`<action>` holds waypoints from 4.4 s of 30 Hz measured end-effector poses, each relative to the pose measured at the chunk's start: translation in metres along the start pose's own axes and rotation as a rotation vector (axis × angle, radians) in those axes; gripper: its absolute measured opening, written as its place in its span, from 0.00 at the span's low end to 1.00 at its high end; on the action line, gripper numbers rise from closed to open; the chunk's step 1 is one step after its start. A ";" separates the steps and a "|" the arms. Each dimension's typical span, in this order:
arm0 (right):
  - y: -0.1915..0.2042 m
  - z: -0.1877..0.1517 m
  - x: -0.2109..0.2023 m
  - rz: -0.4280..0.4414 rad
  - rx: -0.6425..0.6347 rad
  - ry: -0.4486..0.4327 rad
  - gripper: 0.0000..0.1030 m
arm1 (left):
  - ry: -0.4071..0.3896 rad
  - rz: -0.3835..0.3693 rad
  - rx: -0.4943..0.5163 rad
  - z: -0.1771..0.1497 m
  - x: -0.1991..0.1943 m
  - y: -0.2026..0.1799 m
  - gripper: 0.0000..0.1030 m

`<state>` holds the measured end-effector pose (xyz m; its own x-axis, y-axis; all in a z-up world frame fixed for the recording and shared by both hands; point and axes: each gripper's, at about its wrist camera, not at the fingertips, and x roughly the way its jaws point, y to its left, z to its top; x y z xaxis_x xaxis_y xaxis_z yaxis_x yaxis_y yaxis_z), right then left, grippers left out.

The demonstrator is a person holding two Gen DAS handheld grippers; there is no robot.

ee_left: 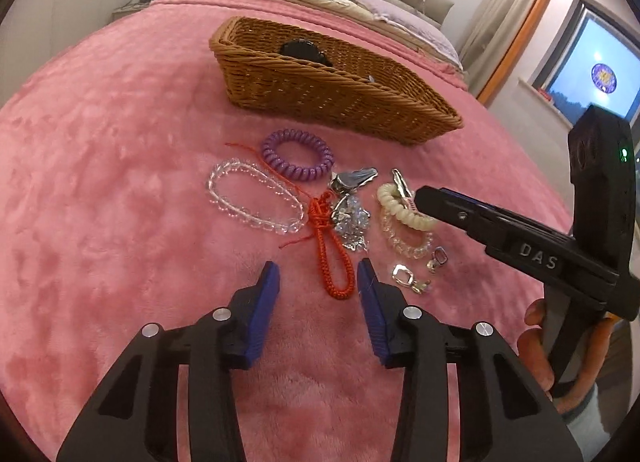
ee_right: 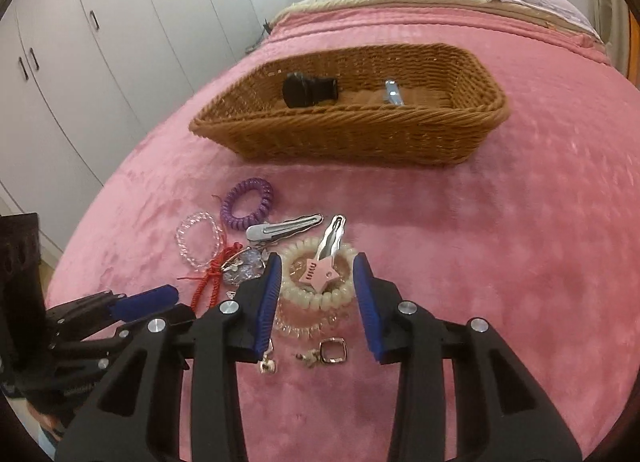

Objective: Organize jewelry

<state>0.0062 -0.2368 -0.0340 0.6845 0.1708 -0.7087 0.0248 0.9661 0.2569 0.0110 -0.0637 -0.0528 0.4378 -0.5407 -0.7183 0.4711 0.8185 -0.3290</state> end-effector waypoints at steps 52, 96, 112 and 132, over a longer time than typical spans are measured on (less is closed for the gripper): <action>-0.025 -0.029 -0.043 -0.127 0.008 -0.025 0.13 | -0.031 0.075 -0.010 -0.038 -0.040 0.004 0.02; -0.002 -0.011 -0.101 -0.131 -0.023 -0.216 0.20 | -0.282 0.081 0.100 -0.005 -0.085 -0.022 0.05; -0.025 0.143 -0.014 -0.107 -0.049 -0.213 0.20 | -0.321 -0.026 0.149 0.173 -0.005 -0.036 0.05; -0.051 0.140 0.058 -0.085 0.037 0.006 0.38 | -0.145 -0.040 0.096 0.169 0.045 -0.005 0.38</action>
<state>0.1467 -0.3034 0.0032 0.6743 0.0901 -0.7329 0.1095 0.9693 0.2200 0.1576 -0.1252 0.0199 0.5199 -0.6002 -0.6079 0.5578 0.7775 -0.2905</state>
